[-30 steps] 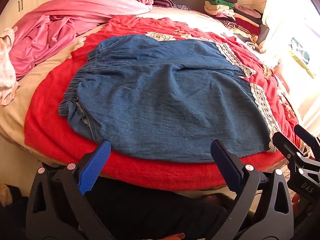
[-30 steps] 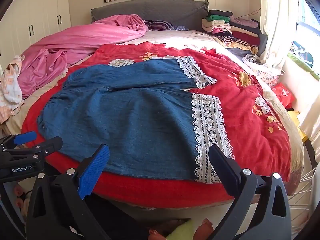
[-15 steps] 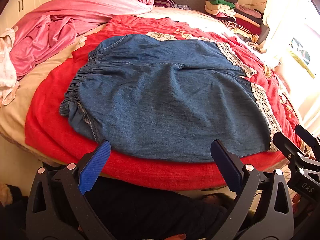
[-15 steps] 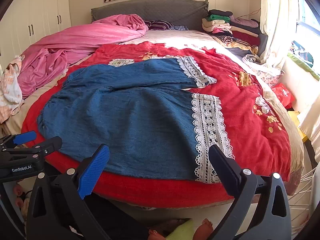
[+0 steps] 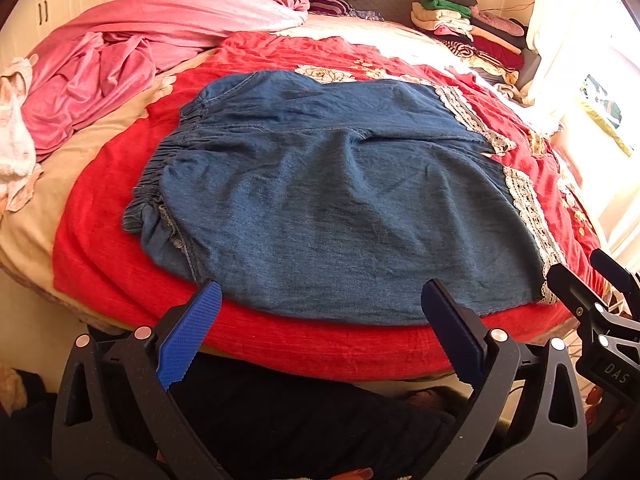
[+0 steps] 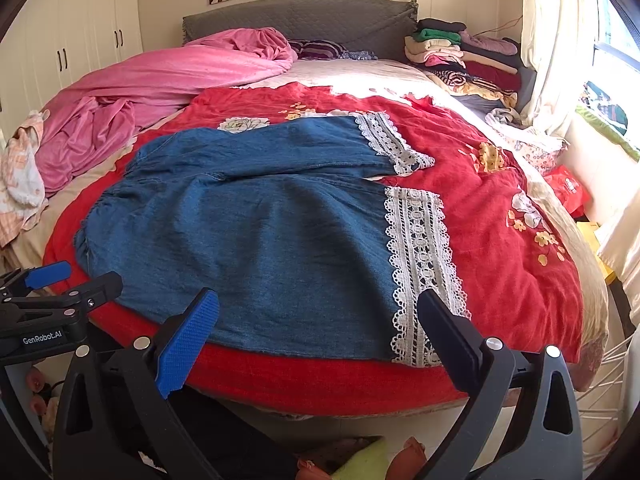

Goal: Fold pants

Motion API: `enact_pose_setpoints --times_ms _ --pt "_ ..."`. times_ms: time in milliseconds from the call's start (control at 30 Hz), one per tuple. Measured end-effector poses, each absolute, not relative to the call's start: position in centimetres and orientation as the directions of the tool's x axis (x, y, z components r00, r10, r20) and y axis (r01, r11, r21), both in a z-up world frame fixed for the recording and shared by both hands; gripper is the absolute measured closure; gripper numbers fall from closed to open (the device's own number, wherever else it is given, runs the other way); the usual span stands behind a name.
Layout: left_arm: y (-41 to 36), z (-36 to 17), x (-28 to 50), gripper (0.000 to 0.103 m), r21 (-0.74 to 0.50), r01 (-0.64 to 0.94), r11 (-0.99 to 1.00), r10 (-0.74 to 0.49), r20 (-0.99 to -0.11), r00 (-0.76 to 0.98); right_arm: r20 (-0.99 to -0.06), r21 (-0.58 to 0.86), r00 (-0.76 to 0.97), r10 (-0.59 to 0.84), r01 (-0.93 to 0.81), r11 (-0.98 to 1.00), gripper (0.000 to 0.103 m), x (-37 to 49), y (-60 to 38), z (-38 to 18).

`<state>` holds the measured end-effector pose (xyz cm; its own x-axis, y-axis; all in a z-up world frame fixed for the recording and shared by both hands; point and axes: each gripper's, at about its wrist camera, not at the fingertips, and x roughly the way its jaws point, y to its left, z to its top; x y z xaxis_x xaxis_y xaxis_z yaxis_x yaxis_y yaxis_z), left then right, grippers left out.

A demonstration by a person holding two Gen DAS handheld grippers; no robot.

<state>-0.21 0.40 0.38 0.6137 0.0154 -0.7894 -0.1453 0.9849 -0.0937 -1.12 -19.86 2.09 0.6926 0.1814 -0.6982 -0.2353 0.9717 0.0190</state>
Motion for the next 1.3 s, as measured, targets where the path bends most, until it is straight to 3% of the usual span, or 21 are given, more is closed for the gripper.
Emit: enact_pose_setpoints --times_ms 1300 --pt "3.4 1.2 0.2 0.009 -0.091 -0.210 0.973 0.064 -0.771 0.634 -0.705 -0.002 0.673 0.225 -0.320 0.948 0.004 0.1 -16.8 2.6"
